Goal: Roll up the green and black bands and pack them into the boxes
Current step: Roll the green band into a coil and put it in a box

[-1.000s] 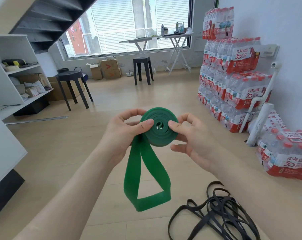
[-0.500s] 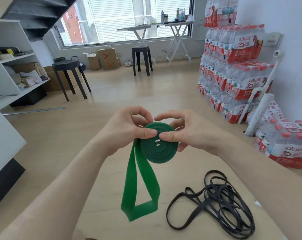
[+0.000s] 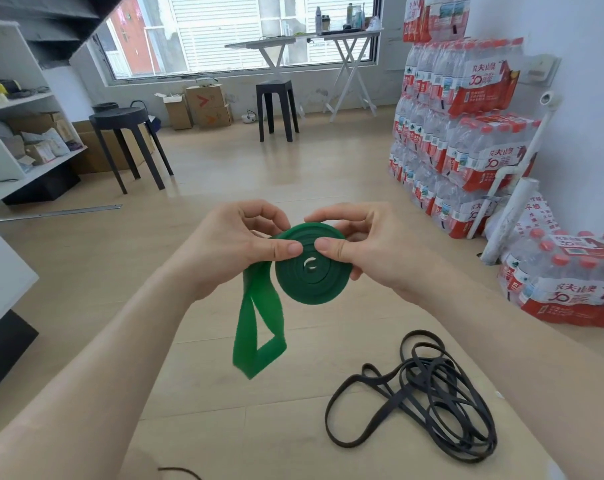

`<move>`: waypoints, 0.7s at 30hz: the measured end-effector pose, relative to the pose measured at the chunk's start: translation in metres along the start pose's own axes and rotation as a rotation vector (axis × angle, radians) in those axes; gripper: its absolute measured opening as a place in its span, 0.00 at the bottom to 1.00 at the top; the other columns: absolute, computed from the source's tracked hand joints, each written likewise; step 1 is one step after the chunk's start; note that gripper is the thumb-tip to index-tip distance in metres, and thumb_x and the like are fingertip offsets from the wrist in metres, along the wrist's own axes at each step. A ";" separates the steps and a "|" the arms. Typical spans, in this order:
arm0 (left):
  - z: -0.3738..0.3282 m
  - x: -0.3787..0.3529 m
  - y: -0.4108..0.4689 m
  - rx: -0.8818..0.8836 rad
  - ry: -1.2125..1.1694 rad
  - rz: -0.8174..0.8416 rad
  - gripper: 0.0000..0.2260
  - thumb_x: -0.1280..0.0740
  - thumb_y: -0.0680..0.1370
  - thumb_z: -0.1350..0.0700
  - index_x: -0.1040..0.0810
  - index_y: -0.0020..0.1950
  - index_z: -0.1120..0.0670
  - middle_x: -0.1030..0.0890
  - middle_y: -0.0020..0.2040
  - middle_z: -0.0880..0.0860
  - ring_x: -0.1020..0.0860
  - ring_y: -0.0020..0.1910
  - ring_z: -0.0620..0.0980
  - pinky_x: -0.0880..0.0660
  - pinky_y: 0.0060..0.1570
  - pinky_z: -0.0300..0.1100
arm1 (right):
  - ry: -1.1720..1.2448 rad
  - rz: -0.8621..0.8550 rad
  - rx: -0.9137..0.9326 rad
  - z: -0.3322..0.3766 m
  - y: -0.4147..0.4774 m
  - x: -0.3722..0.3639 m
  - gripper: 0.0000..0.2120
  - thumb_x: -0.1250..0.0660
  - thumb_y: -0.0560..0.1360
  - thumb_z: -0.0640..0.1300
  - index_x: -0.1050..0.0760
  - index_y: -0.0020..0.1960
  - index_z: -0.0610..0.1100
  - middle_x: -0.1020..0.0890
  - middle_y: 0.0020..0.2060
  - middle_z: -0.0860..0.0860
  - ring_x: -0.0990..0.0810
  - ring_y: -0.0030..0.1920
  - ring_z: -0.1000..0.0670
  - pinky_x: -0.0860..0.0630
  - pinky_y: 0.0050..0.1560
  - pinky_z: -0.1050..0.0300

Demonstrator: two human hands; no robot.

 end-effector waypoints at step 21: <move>0.005 -0.020 -0.003 -0.026 -0.409 -0.032 0.20 0.30 0.69 0.58 0.21 0.61 0.46 0.16 0.51 0.58 0.18 0.51 0.61 0.23 0.55 0.54 | 0.466 -0.440 -0.129 0.007 0.005 0.003 0.06 0.31 0.75 0.39 0.20 0.49 0.50 0.15 0.39 0.51 0.20 0.35 0.55 0.31 0.29 0.62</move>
Point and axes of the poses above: each hand's wrist, its own y-axis towards the middle knuckle, its own x-axis out of the back of the hand, z = x × y, the point moved 1 cm from there along y, towards the middle knuckle
